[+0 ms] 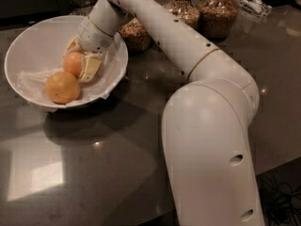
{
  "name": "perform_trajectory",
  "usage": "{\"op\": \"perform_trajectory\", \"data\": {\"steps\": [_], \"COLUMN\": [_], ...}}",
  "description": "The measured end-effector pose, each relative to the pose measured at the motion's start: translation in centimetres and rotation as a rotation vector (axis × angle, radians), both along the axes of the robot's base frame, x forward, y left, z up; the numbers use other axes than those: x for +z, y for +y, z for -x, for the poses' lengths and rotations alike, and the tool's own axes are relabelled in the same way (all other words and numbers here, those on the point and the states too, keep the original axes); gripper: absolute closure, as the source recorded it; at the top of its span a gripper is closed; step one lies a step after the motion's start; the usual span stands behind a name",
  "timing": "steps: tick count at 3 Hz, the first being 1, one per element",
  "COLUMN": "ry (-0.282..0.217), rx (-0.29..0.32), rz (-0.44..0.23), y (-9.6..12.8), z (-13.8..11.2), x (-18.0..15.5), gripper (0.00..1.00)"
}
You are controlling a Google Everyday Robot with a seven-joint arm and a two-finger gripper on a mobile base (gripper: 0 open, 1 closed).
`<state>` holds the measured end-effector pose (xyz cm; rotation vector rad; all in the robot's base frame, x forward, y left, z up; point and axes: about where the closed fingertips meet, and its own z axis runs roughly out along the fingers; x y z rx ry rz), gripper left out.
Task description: Pick orange from white bowl
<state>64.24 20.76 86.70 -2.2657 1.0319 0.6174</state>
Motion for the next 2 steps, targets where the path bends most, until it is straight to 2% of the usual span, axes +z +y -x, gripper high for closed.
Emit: {"op": "perform_trajectory", "data": {"steps": [1, 2], "ry": [-0.038, -0.069], "rx": [-0.027, -0.065], "rz": [-0.065, -0.059], "y": [-1.1, -2.9], "z": [-0.3, 0.3], "x": [2.5, 5.2], "gripper": [1.00, 1.00]}}
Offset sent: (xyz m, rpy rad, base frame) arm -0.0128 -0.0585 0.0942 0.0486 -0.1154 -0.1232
